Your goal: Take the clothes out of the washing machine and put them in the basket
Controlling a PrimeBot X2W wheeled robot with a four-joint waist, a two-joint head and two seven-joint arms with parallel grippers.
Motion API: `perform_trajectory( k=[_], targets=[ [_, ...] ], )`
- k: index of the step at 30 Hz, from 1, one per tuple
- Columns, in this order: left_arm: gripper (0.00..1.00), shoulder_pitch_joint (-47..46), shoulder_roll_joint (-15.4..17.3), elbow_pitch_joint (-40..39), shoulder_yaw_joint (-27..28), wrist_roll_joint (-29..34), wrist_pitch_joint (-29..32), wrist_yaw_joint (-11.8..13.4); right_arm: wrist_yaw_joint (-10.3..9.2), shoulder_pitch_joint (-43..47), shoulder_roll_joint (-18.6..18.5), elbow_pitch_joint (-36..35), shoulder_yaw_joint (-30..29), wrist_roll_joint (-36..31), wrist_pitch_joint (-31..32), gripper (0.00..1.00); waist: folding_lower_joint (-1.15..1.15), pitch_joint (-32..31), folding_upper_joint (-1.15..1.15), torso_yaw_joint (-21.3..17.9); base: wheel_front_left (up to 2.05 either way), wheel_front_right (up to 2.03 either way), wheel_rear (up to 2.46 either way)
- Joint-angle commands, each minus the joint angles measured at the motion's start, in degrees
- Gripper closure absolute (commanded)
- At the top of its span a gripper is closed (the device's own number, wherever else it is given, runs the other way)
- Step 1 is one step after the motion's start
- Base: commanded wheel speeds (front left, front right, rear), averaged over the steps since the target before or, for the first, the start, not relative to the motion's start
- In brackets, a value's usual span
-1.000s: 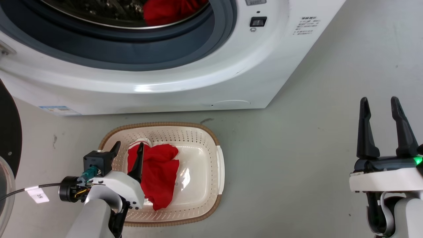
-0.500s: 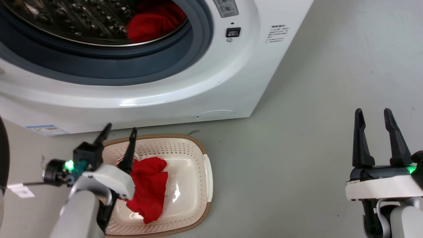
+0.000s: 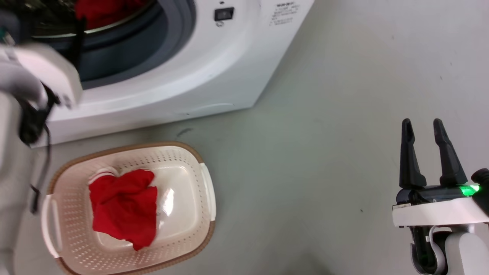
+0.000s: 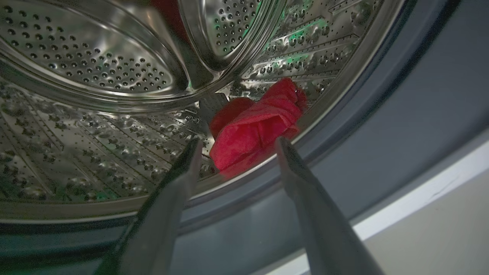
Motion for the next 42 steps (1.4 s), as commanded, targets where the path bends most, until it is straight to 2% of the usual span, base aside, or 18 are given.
perform_trajectory(
  k=[1,2,3,4,8,11,18,25,34,35,36,38,42],
  targets=[
    [0.0,-1.4,0.1,-0.1,-0.2,-0.5,0.6,0.1,-0.04,-0.9,0.1,-0.2,0.2,0.4,-0.1,0.0,0.0,3.0,0.0,-2.5,0.0,0.0,0.0],
    [0.0,-6.4,2.1,0.6,-1.3,-1.4,5.8,0.1,-0.04,-1.3,0.1,-0.5,0.8,1.4,-0.1,0.0,0.0,5.2,0.0,-3.5,0.0,0.0,0.0],
    [0.0,-9.0,2.7,1.2,-1.8,-2.2,8.4,0.1,-0.04,-1.5,0.1,-0.6,1.1,1.8,-0.1,0.0,0.0,6.2,0.0,-4.0,0.0,0.0,0.0],
    [0.0,-9.0,2.7,1.2,-1.8,-2.2,8.4,0.1,-0.04,-1.5,0.1,-0.6,1.1,1.8,-0.1,0.0,0.0,6.2,0.0,-4.0,0.0,0.0,0.0],
    [0.0,-18.7,5.9,2.2,-6.1,-4.1,18.0,0.1,-0.04,-1.8,0.1,-0.9,2.8,3.9,-0.1,0.0,0.0,10.0,0.0,-6.3,0.0,0.0,0.0],
    [0.0,-24.7,6.2,5.0,-6.1,-7.9,24.9,0.1,-0.04,-1.9,0.1,-1.0,4.8,4.8,-0.1,0.0,0.0,12.3,0.0,-7.7,0.0,0.0,0.0],
    [0.0,-36.6,7.4,13.5,-5.9,-9.6,36.8,0.3,-0.04,-2.4,0.1,-1.7,8.0,7.4,-0.1,0.0,0.0,16.3,0.0,-11.4,0.0,0.0,0.0],
    [0.0,-41.7,8.6,18.8,-8.2,-8.9,43.2,0.2,-0.04,-2.3,0.1,-2.0,9.0,8.8,-0.1,0.0,0.0,18.8,0.0,-13.1,0.0,0.0,0.0],
    [0.0,-41.7,7.9,22.5,-10.4,-10.3,47.1,0.1,-0.04,-2.3,0.1,-2.4,9.0,9.5,-0.1,0.0,0.0,20.0,0.0,-12.8,0.0,0.0,0.0],
    [0.52,-41.7,7.9,22.6,-10.6,-10.5,47.2,0.1,-0.04,-2.4,0.1,-2.4,9.0,9.6,-0.1,0.0,0.0,20.2,0.0,-12.8,0.0,0.0,0.0],
    [1.0,-41.6,7.8,22.7,-10.9,-11.0,47.7,0.0,-0.04,-2.5,0.1,-2.4,9.0,9.6,-0.1,0.0,0.0,20.2,0.0,-12.7,0.0,0.0,0.0],
    [1.0,-41.3,7.8,22.2,-11.5,-12.0,48.0,0.0,-0.04,-2.7,0.1,-2.5,8.7,9.7,-0.1,0.0,0.0,20.3,0.0,-12.6,0.0,0.0,0.0],
    [1.0,-42.0,9.3,20.8,-11.7,-12.5,44.3,0.0,-0.04,-3.3,0.1,-2.2,8.6,9.4,-0.1,0.0,0.0,20.1,0.0,-12.7,0.0,0.0,0.0]
  ],
)
